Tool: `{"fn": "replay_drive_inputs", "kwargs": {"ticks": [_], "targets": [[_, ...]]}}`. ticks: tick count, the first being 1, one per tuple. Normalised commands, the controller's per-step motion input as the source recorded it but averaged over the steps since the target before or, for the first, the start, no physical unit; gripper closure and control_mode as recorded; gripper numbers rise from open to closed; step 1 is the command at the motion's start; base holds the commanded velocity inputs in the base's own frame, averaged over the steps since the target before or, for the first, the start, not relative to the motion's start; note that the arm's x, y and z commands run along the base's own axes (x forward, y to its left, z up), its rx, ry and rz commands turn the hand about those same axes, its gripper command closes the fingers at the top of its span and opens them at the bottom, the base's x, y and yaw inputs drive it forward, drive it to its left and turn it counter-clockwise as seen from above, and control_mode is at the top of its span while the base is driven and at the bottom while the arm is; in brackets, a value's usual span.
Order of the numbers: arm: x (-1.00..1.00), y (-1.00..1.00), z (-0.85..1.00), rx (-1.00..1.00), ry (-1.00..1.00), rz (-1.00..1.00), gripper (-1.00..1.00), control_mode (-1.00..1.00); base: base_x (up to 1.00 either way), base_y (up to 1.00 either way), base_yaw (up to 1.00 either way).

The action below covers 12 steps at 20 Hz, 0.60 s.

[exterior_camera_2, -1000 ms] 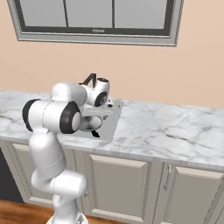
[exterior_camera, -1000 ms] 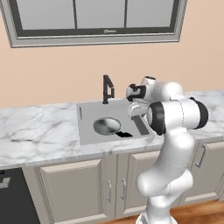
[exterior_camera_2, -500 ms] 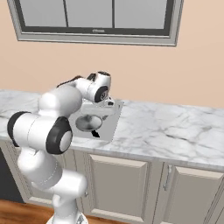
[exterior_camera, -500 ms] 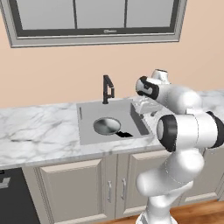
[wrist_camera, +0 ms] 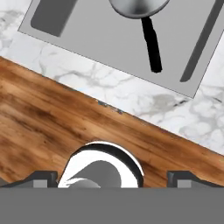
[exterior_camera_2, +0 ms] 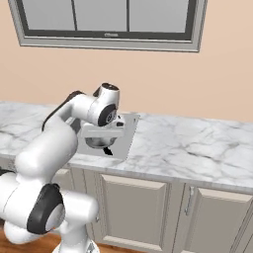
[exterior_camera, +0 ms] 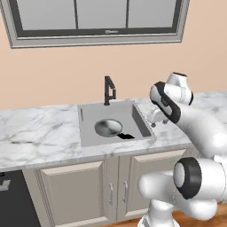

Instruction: Move the pot and pan from the stove into the sink.

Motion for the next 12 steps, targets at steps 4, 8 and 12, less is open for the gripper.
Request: {"fn": "replay_drive_inputs", "kwargs": {"ticks": [4,8,12], "targets": [[-1.0,-0.15,0.08,-0.01,0.0,-0.05,-1.0,-1.0,0.0,0.0,0.0],[-0.88,-0.2,-0.14,-0.06,0.03,-0.1,-1.0,-1.0,0.0,0.0,0.0],[0.0,-0.06,-0.47,-0.12,-0.16,-0.19,-1.0,-1.0,0.0,0.0,0.0]]}}
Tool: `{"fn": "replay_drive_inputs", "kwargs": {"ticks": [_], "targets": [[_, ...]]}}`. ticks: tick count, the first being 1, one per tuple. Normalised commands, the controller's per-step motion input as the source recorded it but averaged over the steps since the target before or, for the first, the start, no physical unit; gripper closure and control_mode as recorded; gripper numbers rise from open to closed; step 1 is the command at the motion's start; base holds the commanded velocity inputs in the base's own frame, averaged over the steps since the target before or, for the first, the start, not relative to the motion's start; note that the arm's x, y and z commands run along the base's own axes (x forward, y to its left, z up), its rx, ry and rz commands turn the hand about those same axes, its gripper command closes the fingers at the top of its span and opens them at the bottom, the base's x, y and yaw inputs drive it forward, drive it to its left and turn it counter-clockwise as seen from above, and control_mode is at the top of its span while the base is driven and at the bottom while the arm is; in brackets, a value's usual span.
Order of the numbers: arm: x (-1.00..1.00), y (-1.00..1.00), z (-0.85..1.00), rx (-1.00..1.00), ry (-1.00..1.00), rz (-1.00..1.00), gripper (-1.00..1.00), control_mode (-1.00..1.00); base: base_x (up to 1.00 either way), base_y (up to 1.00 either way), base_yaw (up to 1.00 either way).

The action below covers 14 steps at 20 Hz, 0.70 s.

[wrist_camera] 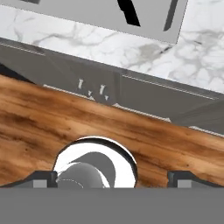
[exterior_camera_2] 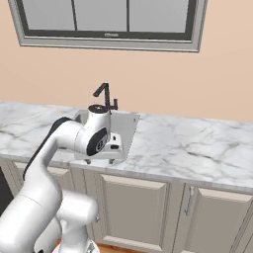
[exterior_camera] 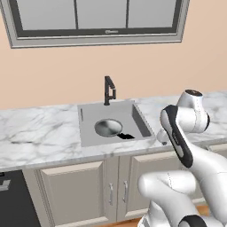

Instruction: Move the pot and pan from the stove into the sink.

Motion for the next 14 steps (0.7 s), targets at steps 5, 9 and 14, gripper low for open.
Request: {"fn": "replay_drive_inputs", "kwargs": {"ticks": [5,9,14], "targets": [[0.22,0.0,-0.2,-0.02,-0.44,-0.25,-1.0,-1.0,0.0,0.0,0.0],[0.09,0.0,-0.05,0.0,-0.39,-0.17,-1.0,-1.0,0.0,0.0,0.0],[-0.03,0.0,0.0,0.0,0.0,0.0,-1.0,1.0,-0.18,0.0,0.0]]}}
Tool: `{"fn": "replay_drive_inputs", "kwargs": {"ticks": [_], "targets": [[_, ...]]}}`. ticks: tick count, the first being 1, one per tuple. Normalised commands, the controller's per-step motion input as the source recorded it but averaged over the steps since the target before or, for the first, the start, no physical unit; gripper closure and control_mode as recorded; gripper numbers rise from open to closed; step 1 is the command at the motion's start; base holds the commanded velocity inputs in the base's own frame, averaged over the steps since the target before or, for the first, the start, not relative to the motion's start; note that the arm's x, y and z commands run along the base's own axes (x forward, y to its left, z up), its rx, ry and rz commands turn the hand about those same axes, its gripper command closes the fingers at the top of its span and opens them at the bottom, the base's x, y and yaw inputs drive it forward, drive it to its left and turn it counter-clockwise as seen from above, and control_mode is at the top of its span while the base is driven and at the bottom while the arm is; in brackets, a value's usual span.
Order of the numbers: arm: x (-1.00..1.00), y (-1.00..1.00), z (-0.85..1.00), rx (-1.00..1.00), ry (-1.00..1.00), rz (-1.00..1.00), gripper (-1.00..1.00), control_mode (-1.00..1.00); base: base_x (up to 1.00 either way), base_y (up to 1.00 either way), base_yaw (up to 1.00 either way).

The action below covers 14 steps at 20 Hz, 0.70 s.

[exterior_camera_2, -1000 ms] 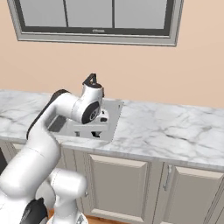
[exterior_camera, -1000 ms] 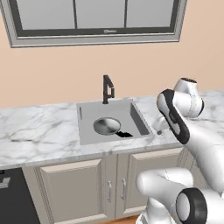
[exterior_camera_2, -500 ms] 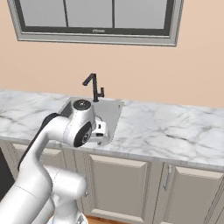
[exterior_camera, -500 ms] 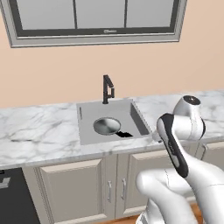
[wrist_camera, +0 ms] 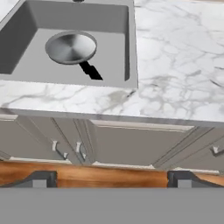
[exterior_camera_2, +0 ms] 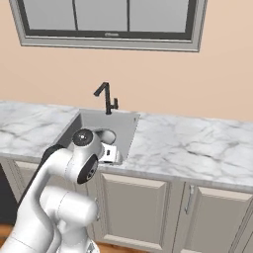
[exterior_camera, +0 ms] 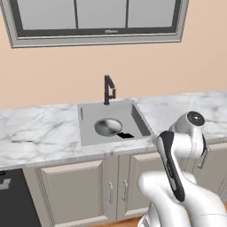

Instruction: Move the pot and pan from the stove into the sink.

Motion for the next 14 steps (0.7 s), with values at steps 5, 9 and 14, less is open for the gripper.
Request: {"fn": "replay_drive_inputs", "kwargs": {"ticks": [5,9,14], "targets": [[0.0,0.0,0.0,0.0,0.0,0.0,-1.0,1.0,-0.33,-0.22,-0.14],[0.0,0.0,0.0,0.0,0.0,0.0,-1.0,1.0,0.05,-0.15,-0.44],[0.0,0.0,0.0,0.0,0.0,0.0,-1.0,1.0,0.06,-0.13,-0.48]]}}
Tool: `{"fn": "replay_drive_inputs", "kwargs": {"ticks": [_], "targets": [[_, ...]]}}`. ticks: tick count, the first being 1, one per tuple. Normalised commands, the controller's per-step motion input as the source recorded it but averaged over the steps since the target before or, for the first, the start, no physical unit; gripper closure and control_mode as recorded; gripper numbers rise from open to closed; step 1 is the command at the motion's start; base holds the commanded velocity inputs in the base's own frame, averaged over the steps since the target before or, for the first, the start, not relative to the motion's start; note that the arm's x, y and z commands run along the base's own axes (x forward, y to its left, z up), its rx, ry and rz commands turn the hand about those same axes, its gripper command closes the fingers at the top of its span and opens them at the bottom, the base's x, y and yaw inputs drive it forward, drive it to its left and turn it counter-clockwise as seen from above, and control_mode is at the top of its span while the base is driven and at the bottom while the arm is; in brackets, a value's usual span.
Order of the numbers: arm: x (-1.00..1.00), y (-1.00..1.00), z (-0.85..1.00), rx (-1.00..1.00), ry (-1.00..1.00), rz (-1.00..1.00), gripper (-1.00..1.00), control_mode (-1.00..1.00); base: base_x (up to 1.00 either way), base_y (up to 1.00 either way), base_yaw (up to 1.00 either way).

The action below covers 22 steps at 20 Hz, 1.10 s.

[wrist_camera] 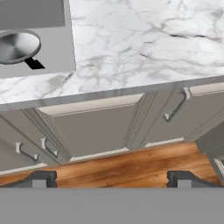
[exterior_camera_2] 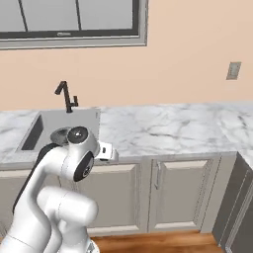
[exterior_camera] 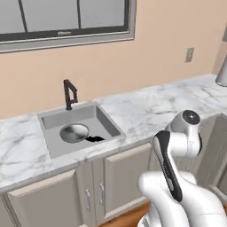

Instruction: Move the pot and pan from the stove into the sink.

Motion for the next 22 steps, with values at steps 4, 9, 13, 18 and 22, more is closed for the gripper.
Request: {"fn": "replay_drive_inputs", "kwargs": {"ticks": [4,9,13,18,22], "targets": [[0.0,0.0,0.0,0.0,0.0,0.0,-1.0,1.0,0.04,-0.12,-0.49],[0.0,0.0,0.0,0.0,0.0,0.0,-1.0,1.0,0.04,-0.12,-0.49],[0.0,0.0,0.0,0.0,0.0,0.0,-1.0,1.0,0.04,-0.12,-0.49],[0.0,0.0,0.0,0.0,0.0,0.0,-1.0,1.0,0.04,-0.16,-0.47],[0.0,0.0,0.0,0.0,0.0,0.0,-1.0,1.0,0.06,-0.18,-0.47]]}}
